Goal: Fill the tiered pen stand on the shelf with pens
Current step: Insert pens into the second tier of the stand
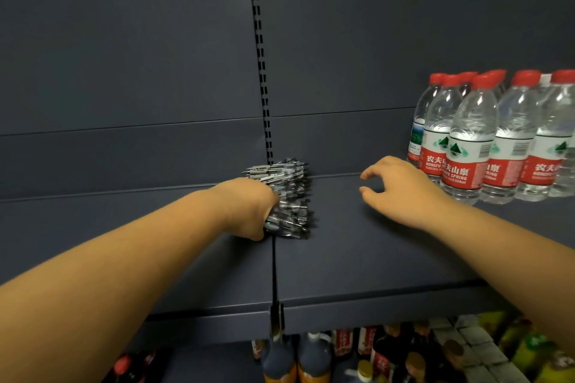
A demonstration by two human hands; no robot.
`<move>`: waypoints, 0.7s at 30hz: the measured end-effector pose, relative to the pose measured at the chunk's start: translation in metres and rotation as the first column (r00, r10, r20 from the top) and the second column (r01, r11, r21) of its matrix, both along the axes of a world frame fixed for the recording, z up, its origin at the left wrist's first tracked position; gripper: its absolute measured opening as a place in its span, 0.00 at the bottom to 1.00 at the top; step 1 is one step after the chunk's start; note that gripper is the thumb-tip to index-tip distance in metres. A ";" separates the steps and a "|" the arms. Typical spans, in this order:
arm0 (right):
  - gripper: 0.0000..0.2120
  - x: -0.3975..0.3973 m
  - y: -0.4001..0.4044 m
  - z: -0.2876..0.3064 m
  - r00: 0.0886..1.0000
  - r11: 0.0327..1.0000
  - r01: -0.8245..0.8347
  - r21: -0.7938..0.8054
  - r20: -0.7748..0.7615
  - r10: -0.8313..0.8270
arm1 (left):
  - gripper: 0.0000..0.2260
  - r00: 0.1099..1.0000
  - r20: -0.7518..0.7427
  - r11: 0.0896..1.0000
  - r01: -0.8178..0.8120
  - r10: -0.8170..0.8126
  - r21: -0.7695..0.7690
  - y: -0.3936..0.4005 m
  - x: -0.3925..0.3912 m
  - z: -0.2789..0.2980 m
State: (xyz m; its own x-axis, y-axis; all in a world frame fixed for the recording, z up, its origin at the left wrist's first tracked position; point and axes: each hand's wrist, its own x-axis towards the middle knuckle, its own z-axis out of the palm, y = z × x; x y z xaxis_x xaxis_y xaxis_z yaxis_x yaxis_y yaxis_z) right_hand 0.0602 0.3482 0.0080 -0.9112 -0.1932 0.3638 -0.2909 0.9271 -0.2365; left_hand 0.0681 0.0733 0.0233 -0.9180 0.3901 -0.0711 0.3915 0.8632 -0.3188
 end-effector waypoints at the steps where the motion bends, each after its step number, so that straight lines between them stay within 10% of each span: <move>1: 0.18 0.000 0.001 0.000 1.000 1.000 -0.003 -0.005 -0.004 0.003 | 0.08 1.000 -0.006 1.000 0.008 -0.008 -0.001 0.000 0.001 -0.001; 21: 0.17 -0.004 0.001 -0.017 0.996 0.995 -0.078 -0.056 0.027 0.079 | 0.06 0.994 -0.104 0.991 -0.019 0.032 0.130 -0.011 0.017 -0.016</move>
